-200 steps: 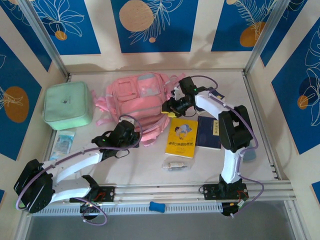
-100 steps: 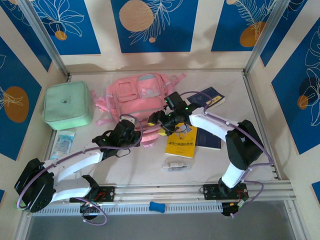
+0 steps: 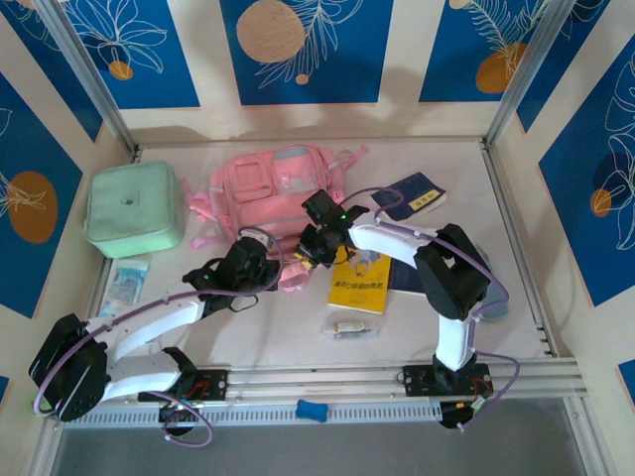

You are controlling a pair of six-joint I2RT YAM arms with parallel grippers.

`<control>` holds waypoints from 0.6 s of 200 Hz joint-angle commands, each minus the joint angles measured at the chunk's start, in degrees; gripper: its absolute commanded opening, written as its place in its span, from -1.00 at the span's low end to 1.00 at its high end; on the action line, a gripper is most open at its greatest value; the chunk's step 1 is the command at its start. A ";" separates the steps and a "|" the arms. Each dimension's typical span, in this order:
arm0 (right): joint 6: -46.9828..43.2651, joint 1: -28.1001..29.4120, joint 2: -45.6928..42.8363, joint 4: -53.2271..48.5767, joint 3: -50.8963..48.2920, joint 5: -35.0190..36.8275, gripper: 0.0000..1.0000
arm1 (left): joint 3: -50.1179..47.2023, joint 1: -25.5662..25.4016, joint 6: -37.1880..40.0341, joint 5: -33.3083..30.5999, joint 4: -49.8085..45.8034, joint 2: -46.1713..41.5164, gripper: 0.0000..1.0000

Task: Pack the student bag
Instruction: Unzip the student bag at the top-center of the table.

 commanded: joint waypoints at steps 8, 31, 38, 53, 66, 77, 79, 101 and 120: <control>-7.35 -0.56 -0.84 1.21 0.53 0.80 -1.00 | 0.45 0.95 1.24 -0.59 -3.75 -3.24 -1.00; -11.25 -1.97 -5.17 0.99 -1.74 1.47 -1.00 | -0.91 2.72 0.68 -2.85 -7.16 -6.32 -1.00; -12.24 -2.58 -6.65 1.12 -2.55 1.52 -1.00 | -1.43 3.80 0.23 -3.05 -8.07 -7.37 -1.00; -14.91 -4.21 -9.30 0.80 -3.92 0.15 -1.00 | -2.46 6.75 -0.01 -3.09 -9.66 -9.24 -1.00; -17.71 -5.10 -11.37 -0.54 -4.57 -0.19 -1.00 | -3.32 9.62 0.02 -3.08 -10.79 -10.36 -1.00; -19.17 -5.56 -13.14 -1.19 -5.37 0.44 -1.00 | -4.30 12.10 0.13 -2.65 -10.36 -10.77 -1.00; -19.46 -5.68 -13.33 -1.02 -5.58 0.18 -1.00 | -4.50 12.55 0.17 -2.58 -10.05 -10.90 -1.00; -21.42 -6.49 -15.76 -1.70 -6.35 -0.84 -1.00 | -5.38 17.55 1.09 -0.82 -7.46 -9.67 -1.00; -22.43 -6.79 -17.05 -1.84 -6.81 -1.12 -1.00 | -5.11 21.19 2.00 0.05 -4.69 -7.24 -1.00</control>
